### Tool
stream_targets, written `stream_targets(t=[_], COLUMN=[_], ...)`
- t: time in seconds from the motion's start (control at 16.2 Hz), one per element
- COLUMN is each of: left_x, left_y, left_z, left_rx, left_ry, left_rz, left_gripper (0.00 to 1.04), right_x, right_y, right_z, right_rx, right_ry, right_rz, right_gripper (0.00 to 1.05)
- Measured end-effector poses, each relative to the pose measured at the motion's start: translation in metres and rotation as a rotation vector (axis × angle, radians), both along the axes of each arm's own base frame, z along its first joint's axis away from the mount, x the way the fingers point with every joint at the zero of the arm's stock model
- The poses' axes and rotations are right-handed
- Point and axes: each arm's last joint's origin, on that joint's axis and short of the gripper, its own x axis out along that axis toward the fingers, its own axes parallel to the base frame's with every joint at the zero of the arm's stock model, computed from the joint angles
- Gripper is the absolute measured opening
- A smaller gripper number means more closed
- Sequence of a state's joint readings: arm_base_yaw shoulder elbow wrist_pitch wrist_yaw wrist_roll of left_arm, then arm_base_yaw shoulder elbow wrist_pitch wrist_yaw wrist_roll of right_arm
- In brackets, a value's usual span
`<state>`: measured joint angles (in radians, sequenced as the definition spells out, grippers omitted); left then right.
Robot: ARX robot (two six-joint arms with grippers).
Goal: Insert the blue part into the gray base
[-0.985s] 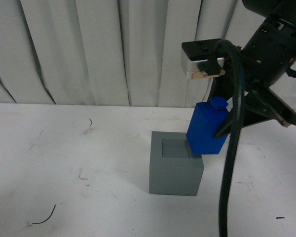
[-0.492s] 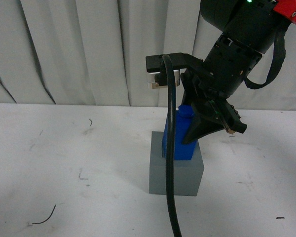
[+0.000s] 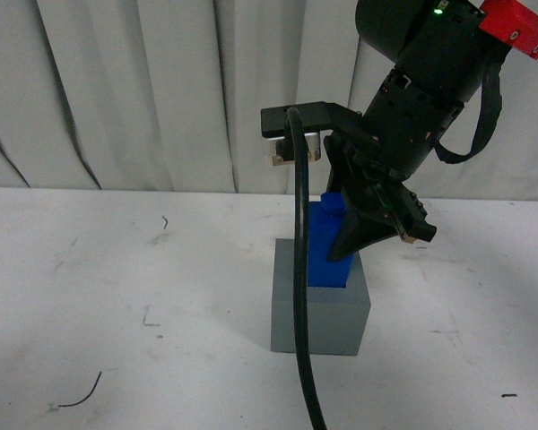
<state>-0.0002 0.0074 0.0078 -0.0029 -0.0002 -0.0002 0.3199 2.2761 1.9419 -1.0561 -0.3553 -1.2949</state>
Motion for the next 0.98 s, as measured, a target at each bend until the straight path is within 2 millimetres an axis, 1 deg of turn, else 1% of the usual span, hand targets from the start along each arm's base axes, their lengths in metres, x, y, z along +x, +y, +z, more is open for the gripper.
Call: stream_targets(t=[0.37, 0.43, 0.68, 0.74, 0.86, 0.92, 0.98], left_x=[0.0, 0.0, 0.0, 0.0, 0.0, 0.0, 0.0], left_y=[0.0, 0.0, 0.0, 0.0, 0.0, 0.0, 0.0], left_z=[0.0, 0.0, 0.0, 0.0, 0.0, 0.0, 0.0], left_rx=[0.0, 0.0, 0.0, 0.0, 0.0, 0.0, 0.0], left_ry=[0.0, 0.0, 0.0, 0.0, 0.0, 0.0, 0.0], left_rz=[0.0, 0.0, 0.0, 0.0, 0.0, 0.0, 0.0], left_gripper=[0.98, 0.98, 0.98, 0.98, 0.98, 0.98, 0.98], right_x=[0.0, 0.0, 0.002, 0.002, 0.002, 0.0, -0.003], right_y=[0.0, 0.0, 0.001, 0.001, 0.002, 0.002, 0.0], right_z=[-0.004, -0.005, -0.005, -0.004, 0.002, 0.008, 0.018], right_rx=[-0.005, -0.01, 0.004, 0.02, 0.047, 0.066, 0.095], right_ry=[-0.004, -0.006, -0.028, -0.028, -0.031, -0.028, -0.035], right_rz=[-0.002, -0.002, 0.003, -0.004, -0.021, -0.032, -0.039], right_gripper=[0.47, 0.53, 0.97, 0.99, 0.98, 0.98, 0.98])
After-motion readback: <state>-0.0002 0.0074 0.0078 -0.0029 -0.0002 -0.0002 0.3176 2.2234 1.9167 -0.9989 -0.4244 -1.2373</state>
